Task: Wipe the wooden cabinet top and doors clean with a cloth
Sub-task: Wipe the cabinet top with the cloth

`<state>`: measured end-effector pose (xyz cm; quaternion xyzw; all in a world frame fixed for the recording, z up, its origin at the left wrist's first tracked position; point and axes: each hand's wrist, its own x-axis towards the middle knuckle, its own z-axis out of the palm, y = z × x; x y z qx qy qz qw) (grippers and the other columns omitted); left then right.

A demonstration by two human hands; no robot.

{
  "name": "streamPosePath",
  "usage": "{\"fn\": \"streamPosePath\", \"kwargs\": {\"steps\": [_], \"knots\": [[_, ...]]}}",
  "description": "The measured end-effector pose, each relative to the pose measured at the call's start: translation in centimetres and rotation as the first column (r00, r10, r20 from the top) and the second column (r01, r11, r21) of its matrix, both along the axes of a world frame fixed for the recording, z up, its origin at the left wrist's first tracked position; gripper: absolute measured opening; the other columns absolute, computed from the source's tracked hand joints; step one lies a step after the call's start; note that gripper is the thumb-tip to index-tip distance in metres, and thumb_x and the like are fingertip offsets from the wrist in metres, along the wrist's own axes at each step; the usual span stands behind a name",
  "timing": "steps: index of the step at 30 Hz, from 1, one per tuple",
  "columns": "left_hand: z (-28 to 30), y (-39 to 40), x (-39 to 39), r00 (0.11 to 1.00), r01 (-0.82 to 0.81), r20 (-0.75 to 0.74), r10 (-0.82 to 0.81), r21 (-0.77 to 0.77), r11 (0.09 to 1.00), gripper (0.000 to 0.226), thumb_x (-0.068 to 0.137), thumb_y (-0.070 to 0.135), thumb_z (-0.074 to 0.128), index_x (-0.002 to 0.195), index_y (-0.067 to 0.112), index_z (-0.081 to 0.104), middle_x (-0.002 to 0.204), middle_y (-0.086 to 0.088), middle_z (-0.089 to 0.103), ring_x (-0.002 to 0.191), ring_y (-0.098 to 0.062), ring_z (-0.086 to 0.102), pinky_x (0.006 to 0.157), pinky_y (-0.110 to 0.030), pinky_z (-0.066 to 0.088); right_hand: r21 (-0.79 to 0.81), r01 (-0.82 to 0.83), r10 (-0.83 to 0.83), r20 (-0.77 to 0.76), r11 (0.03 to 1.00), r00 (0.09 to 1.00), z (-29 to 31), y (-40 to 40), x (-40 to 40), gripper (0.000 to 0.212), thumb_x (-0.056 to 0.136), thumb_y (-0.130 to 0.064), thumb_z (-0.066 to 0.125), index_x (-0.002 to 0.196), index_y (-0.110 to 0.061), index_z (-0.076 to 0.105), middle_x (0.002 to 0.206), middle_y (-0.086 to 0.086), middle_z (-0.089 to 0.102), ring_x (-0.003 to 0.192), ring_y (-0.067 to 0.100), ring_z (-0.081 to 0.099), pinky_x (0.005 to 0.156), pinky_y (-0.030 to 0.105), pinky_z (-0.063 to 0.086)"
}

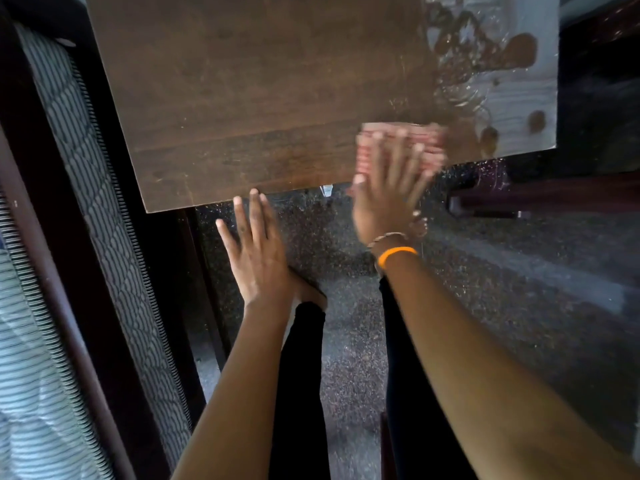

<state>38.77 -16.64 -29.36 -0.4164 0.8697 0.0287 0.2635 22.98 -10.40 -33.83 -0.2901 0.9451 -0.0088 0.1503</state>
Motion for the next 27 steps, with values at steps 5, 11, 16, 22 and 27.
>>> {"fn": "streamPosePath", "kwargs": {"steps": [5,11,16,22,27], "knots": [[-0.1,-0.8,-0.2,0.992,-0.065,-0.103,0.067,0.024,0.998,0.060,0.092,0.003,0.040,0.146,0.002,0.014,0.155,-0.012,0.019,0.144,-0.033,0.009,0.113,-0.054,0.000,-0.124,-0.400,0.410,0.076,0.908,0.909,0.3,-4.8,5.8,0.058,0.091,-0.037,0.034,0.146,-0.030,0.022,0.157,0.003,0.017,0.145,0.030,0.009,0.114,0.047,-0.005],[0.3,-0.3,-3.2,0.990,0.092,-0.109,-0.095,-0.037,0.995,0.062,0.087,0.000,0.048,0.143,-0.001,0.022,0.154,-0.015,0.019,0.143,-0.034,0.011,0.112,-0.055,0.002,-0.163,-0.521,0.527,-0.012,0.838,0.850,-0.4,-0.6,-0.9,0.055,0.091,-0.034,0.040,0.145,-0.031,0.027,0.155,0.000,0.024,0.144,0.027,0.016,0.116,0.050,0.002],[0.4,1.6,-8.7,0.967,0.206,-0.143,-0.212,-0.050,0.977,0.068,0.084,-0.001,0.050,0.145,0.002,0.019,0.156,-0.014,0.015,0.144,-0.032,0.009,0.113,-0.053,0.002,-0.065,-0.263,0.262,-0.019,0.963,0.965,-0.6,6.6,-11.1,0.053,0.094,-0.041,0.021,0.146,-0.030,0.021,0.156,0.003,0.020,0.144,0.030,0.013,0.115,0.049,-0.003],[-0.2,2.0,-13.9,0.949,0.281,-0.132,-0.285,-0.048,0.958,0.079,0.078,0.006,0.068,0.143,0.003,0.024,0.154,-0.015,0.021,0.143,-0.030,0.018,0.112,-0.051,0.000,-0.015,0.120,-0.121,-0.016,0.993,0.993,-0.6,11.8,-19.5,0.057,0.093,-0.041,0.025,0.148,-0.029,0.014,0.158,0.004,0.011,0.145,0.030,0.007,0.116,0.054,0.004],[-0.7,0.5,-15.8,0.947,0.264,-0.192,-0.259,-0.004,0.965,0.078,0.072,0.019,0.075,0.137,-0.001,0.038,0.146,-0.019,0.036,0.138,-0.032,0.030,0.112,-0.050,-0.003,-0.184,0.505,-0.499,0.082,0.843,0.863,-0.8,10.8,-19.1,0.058,0.093,-0.037,0.023,0.149,-0.021,0.014,0.158,0.002,0.012,0.145,0.031,0.003,0.115,0.057,0.003]]}}
